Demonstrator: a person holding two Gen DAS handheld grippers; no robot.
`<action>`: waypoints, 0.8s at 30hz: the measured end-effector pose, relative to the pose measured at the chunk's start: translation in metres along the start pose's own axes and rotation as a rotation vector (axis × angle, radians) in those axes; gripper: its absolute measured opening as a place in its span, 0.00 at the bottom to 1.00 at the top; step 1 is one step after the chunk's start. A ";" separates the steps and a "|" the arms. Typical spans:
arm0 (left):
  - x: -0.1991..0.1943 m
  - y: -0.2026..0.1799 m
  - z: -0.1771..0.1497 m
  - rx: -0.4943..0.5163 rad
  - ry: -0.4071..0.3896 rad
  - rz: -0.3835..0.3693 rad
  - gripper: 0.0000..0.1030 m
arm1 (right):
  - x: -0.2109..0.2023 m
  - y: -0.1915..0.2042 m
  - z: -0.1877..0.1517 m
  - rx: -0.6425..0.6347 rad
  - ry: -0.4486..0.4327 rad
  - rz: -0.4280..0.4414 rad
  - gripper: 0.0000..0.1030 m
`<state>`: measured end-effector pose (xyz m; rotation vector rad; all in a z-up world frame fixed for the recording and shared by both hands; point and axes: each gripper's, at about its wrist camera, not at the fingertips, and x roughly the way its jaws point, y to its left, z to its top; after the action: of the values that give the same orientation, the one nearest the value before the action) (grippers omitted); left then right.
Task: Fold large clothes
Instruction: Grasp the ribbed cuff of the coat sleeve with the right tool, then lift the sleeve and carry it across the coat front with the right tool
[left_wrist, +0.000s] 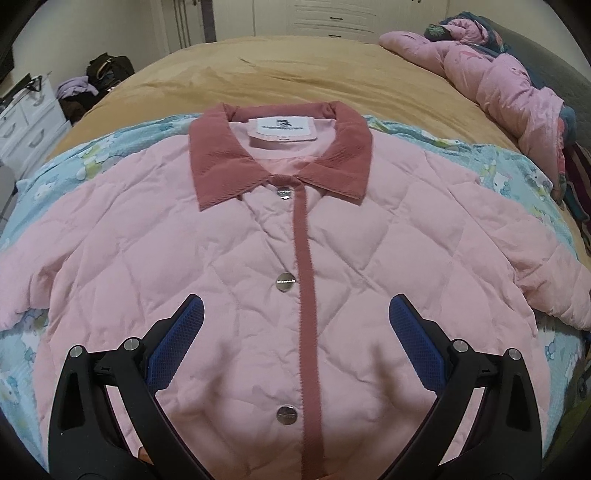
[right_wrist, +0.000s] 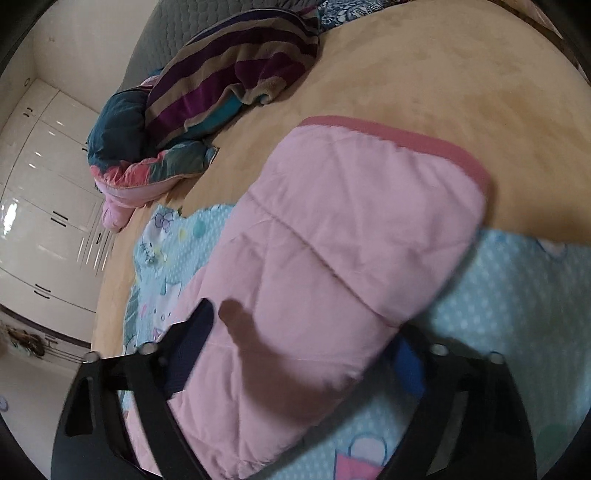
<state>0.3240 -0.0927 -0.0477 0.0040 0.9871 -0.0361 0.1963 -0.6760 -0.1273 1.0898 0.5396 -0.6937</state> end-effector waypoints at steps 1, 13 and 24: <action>-0.001 0.002 0.001 -0.006 -0.003 0.003 0.91 | 0.003 -0.001 0.005 0.003 0.005 0.009 0.55; -0.035 0.030 0.024 -0.103 -0.039 0.000 0.91 | -0.054 0.086 0.019 -0.206 -0.046 0.301 0.20; -0.095 0.057 0.041 -0.126 -0.145 0.008 0.91 | -0.123 0.187 -0.018 -0.459 -0.070 0.530 0.19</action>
<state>0.3078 -0.0339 0.0536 -0.1091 0.8430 0.0332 0.2505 -0.5750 0.0656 0.7234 0.3051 -0.1282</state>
